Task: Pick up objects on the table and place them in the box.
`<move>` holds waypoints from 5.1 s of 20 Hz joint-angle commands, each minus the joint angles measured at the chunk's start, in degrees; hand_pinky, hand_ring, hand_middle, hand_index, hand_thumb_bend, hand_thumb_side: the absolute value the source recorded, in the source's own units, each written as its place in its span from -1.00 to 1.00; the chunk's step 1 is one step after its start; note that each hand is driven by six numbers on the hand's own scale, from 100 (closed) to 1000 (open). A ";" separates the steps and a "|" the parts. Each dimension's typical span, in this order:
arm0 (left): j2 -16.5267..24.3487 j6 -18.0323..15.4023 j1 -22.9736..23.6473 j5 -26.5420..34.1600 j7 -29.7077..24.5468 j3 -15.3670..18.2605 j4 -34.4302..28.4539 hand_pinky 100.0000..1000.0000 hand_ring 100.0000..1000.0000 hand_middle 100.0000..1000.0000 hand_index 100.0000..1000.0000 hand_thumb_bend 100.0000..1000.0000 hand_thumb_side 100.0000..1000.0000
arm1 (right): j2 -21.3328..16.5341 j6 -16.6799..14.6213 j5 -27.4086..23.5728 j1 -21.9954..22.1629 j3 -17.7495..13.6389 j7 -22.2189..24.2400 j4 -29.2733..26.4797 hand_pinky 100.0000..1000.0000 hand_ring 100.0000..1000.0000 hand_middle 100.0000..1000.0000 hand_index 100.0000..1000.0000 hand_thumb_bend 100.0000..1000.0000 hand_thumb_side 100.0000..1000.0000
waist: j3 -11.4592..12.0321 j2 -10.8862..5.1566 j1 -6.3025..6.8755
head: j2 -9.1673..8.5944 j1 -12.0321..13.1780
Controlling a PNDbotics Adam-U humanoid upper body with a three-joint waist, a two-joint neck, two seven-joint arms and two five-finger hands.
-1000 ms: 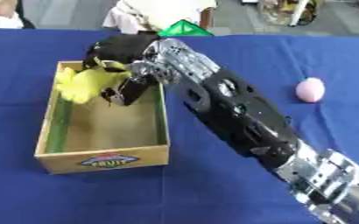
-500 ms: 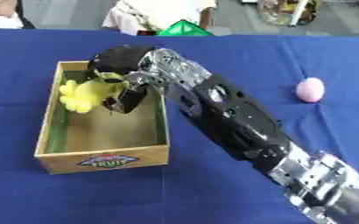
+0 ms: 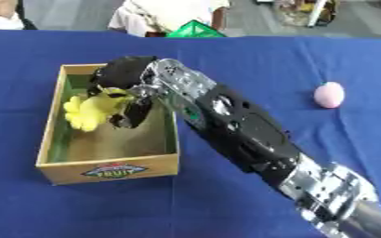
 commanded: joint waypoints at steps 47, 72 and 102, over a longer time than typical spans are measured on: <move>2.63 0.14 1.24 -2.03 2.19 1.83 -0.85 0.48 0.74 0.41 0.47 -0.66 0.47 | -32.69 20.09 -14.37 29.36 -30.42 -10.59 -17.36 0.70 0.79 0.66 0.81 -0.82 -0.40 | -5.00 -0.18 0.24 | 0.29 5.47; 2.50 0.30 1.50 -1.97 2.06 1.78 -0.85 0.48 0.74 0.42 0.47 -0.67 0.48 | -31.58 24.71 -16.42 35.73 -36.39 -14.07 -4.57 0.69 0.78 0.65 0.83 -0.79 -0.56 | -4.79 -0.08 0.51 | 0.29 5.37; 2.00 0.59 1.20 -1.54 1.28 1.07 -0.85 0.48 0.76 0.42 0.46 -0.72 0.52 | -30.14 25.13 -12.29 24.98 -32.69 -18.49 14.18 0.61 0.69 0.59 0.80 -0.72 -0.96 | -3.74 1.01 1.25 | 0.29 3.68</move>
